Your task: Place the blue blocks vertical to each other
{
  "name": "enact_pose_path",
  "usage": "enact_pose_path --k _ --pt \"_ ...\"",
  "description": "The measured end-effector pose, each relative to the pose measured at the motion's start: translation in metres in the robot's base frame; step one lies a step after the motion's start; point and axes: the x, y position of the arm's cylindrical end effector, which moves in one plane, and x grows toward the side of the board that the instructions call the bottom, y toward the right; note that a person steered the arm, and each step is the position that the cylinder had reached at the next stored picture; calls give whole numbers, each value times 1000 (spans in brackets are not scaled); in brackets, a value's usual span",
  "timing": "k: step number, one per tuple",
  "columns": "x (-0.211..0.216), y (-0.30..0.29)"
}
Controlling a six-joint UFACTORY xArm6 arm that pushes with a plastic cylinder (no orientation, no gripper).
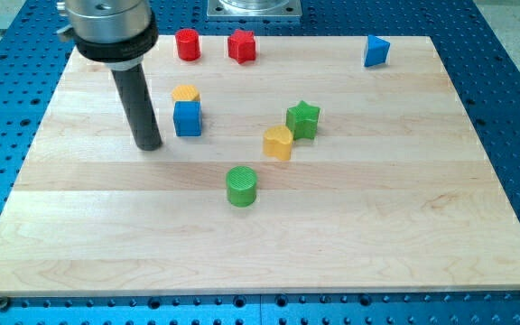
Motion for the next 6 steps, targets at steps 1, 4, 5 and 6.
enact_pose_path --k 1,4,5,6 --pt "-26 71" --pt "-104 201" --pt "-113 233" --pt "-113 159"
